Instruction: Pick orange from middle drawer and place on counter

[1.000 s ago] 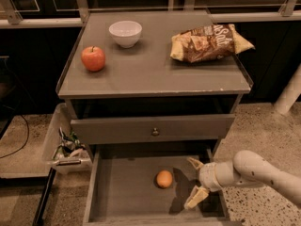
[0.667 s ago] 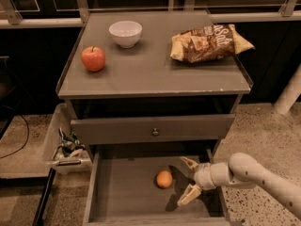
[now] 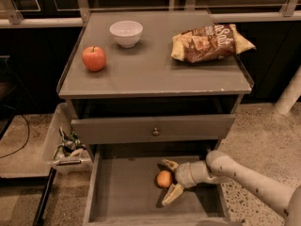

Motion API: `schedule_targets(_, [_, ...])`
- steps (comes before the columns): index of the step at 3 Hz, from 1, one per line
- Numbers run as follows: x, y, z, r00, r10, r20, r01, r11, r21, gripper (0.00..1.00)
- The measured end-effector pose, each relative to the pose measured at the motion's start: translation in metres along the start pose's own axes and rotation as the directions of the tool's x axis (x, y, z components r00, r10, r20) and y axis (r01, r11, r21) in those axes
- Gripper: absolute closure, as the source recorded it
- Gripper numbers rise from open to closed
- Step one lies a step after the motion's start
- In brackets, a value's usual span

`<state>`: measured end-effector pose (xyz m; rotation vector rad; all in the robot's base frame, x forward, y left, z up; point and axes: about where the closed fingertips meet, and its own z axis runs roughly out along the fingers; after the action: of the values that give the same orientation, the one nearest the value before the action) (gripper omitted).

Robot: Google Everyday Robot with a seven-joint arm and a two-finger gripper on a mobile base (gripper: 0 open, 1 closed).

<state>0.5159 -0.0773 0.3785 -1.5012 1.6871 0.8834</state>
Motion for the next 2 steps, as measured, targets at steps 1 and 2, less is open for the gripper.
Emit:
schedule_targets(1, [-0.0004,0.0001,0.0009,1.000,-0.001,0.000,0.001,1.0000,-0.002,0.01])
schedule_targets(2, [-0.0004,0.0001,0.0010,1.000,-0.001,0.000,0.001,1.0000,-0.002,0.19])
